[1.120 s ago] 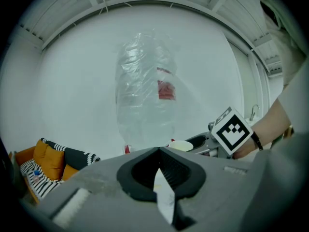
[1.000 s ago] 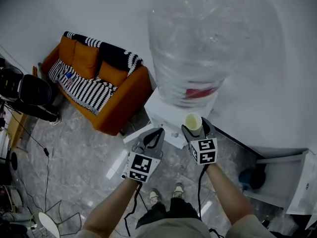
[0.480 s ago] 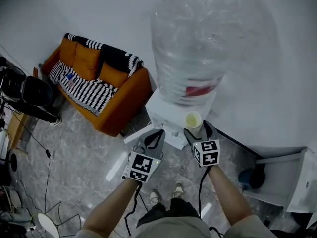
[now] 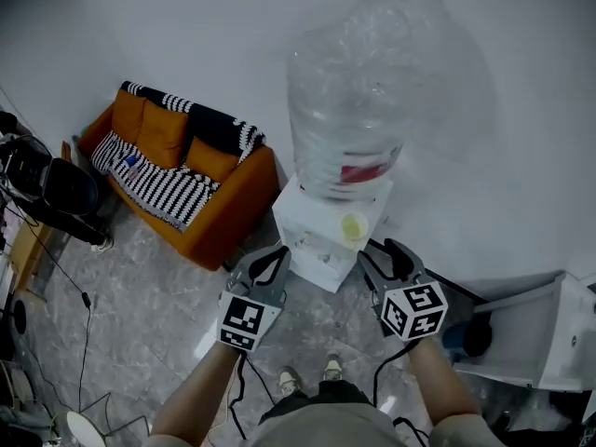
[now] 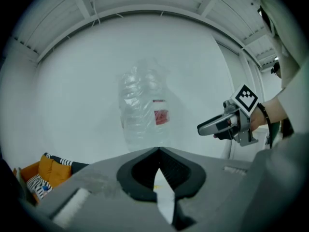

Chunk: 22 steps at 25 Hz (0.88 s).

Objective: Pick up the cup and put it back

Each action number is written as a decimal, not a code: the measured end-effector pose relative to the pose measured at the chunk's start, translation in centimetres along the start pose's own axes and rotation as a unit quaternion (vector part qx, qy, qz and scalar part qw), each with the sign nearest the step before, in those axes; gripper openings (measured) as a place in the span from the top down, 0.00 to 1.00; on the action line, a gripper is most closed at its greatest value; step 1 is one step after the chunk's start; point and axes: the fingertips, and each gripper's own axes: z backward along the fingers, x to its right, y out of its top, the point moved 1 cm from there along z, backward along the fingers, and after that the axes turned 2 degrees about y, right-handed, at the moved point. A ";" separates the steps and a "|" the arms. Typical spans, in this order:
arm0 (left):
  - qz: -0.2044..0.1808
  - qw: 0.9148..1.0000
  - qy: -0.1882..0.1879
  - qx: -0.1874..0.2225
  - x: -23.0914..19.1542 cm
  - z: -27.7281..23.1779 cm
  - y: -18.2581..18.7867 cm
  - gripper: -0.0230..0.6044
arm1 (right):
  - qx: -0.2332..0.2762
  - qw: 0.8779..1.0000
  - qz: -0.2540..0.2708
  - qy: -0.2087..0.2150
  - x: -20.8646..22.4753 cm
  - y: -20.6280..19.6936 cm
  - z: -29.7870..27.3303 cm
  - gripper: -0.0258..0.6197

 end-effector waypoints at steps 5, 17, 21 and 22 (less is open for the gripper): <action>-0.031 0.999 0.014 0.029 -0.3 4.2 3.3 0.96 | 0.036 0.998 0.020 0.036 -3.7 4.2 3.9 0.63; 0.002 0.996 0.037 0.076 1.6 13.5 7.9 0.96 | 0.060 0.983 0.085 0.150 -15.0 7.4 10.9 0.76; -0.003 0.996 0.053 0.069 2.3 16.0 8.0 0.96 | 0.062 0.986 0.047 0.149 -16.0 7.4 12.4 0.89; -0.011 0.996 0.056 0.065 2.5 16.5 7.8 0.96 | 0.063 0.986 0.043 0.149 -16.3 7.4 12.7 0.89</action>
